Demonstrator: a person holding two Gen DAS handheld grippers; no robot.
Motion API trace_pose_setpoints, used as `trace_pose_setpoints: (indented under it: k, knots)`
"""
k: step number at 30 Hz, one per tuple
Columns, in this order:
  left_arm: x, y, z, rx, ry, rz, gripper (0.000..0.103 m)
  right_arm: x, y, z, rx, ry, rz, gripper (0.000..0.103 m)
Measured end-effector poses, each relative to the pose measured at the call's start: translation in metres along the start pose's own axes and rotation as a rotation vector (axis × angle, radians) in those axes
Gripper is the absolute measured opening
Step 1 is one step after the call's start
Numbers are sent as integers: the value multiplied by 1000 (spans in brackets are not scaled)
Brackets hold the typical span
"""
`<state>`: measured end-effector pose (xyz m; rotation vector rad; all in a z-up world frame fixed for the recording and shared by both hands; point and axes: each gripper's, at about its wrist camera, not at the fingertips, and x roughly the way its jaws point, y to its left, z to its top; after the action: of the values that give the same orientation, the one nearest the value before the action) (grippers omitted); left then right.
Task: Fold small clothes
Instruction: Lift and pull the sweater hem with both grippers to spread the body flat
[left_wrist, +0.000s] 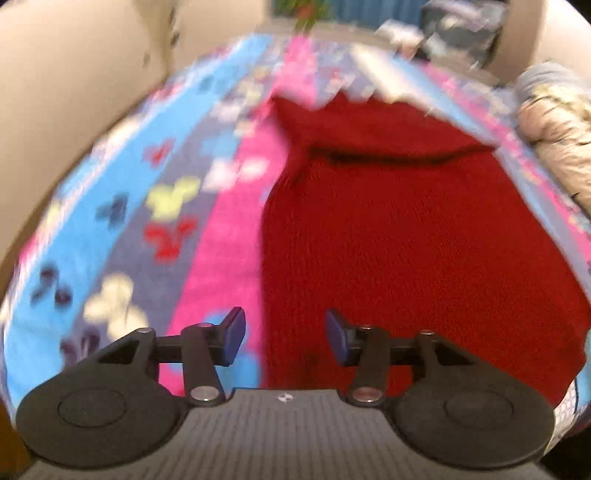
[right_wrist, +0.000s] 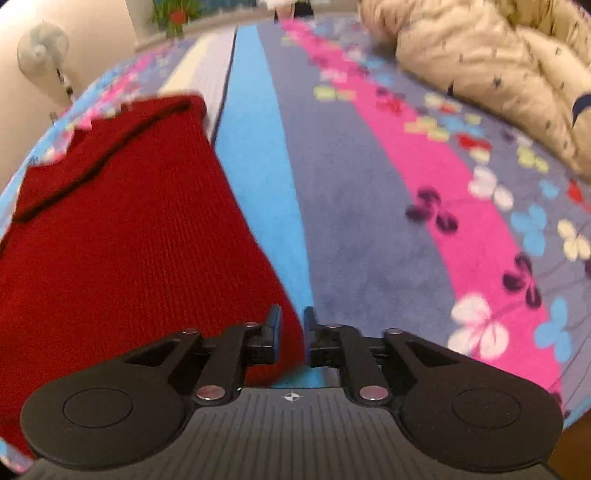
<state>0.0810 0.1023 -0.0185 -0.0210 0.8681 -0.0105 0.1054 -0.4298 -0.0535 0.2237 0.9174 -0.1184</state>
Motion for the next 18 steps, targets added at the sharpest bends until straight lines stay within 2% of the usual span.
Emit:
trace_pose_setpoints:
  k: [1, 2, 3, 5, 6, 8, 9, 10, 11, 18]
  knots:
    - [-4, -8, 1, 28, -34, -20, 54, -3, 1, 2, 3, -30, 38, 29]
    - [-5, -14, 1, 51, -41, -36, 54, -6, 3, 3, 4, -50, 74, 39]
    - [-2, -20, 1, 68, -26, -51, 54, -7, 7, 3, -2, -61, 103, 43]
    - [14, -27, -2, 77, 54, -62, 54, -3, 15, 1, -38, -47, 137, 44]
    - [27, -29, -5, 76, 124, -48, 54, 1, 19, 0, -60, -21, 144, 45]
    - [51, -28, -12, 66, 256, -1, 54, 15, 25, -5, -106, 67, 124, 52]
    - [55, -27, -13, 54, 271, 9, 56, 26, 28, -11, -136, 142, 87, 53]
    - [53, -28, -12, 51, 257, 11, 57, 34, 30, -17, -159, 195, 47, 53]
    - [50, -29, -11, 53, 232, 10, 59, 37, 32, -20, -180, 204, 29, 52]
    - [30, -37, 2, 59, 89, 25, 67, 15, 37, -9, -166, 96, 52, 53]
